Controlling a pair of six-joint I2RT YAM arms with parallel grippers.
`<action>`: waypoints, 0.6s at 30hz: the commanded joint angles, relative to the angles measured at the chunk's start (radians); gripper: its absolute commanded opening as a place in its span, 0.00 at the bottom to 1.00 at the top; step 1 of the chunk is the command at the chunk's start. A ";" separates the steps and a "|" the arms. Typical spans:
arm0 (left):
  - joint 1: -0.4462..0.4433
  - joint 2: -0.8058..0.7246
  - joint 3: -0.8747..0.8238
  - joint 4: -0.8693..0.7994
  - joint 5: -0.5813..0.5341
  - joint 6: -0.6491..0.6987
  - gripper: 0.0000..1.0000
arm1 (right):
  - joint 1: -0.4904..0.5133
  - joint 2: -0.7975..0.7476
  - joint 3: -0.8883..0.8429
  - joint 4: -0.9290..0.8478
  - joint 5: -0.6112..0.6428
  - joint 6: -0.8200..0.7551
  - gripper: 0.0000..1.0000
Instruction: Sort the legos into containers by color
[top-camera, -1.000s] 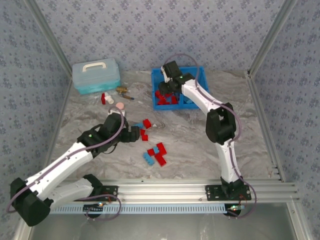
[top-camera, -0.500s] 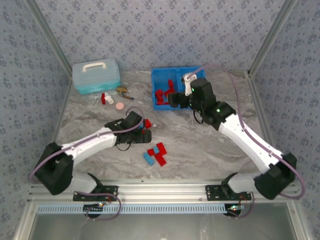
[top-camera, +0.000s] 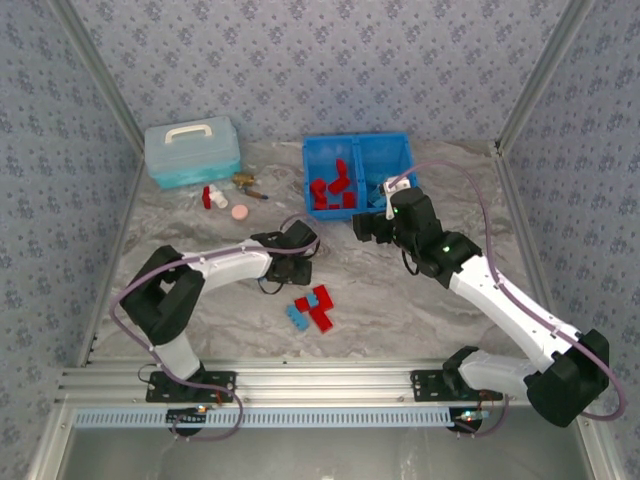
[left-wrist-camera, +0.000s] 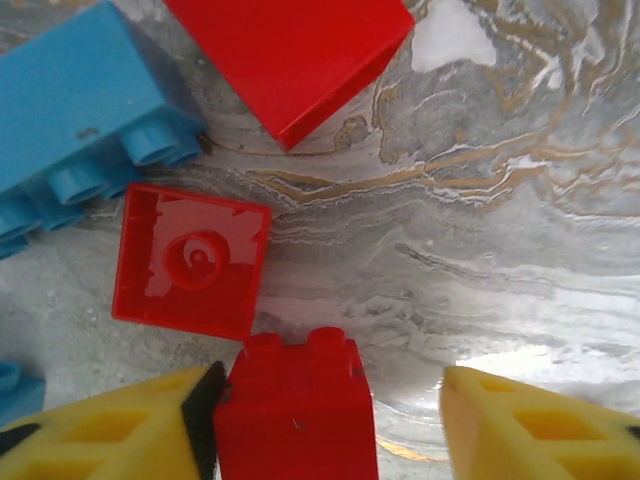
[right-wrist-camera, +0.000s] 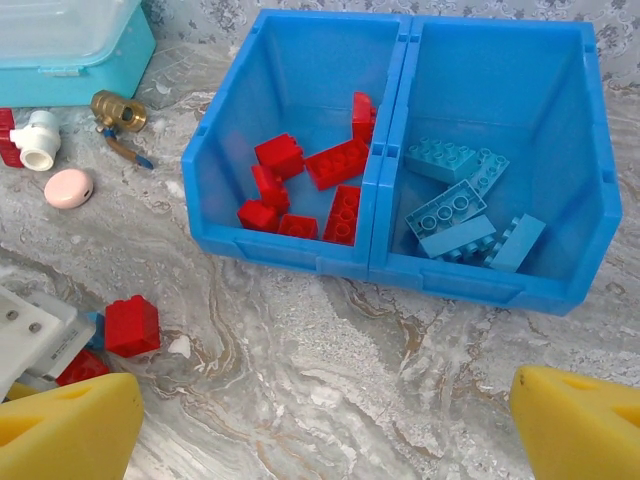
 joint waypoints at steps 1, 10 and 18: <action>-0.007 0.001 -0.019 0.007 -0.043 -0.014 0.49 | 0.003 -0.002 -0.006 0.008 0.020 0.019 0.97; -0.018 -0.056 -0.004 -0.045 -0.062 -0.013 0.27 | 0.016 0.028 0.019 -0.015 0.021 0.023 0.97; -0.037 -0.231 0.144 -0.086 -0.141 0.065 0.27 | 0.077 -0.041 -0.025 0.018 0.038 0.067 0.97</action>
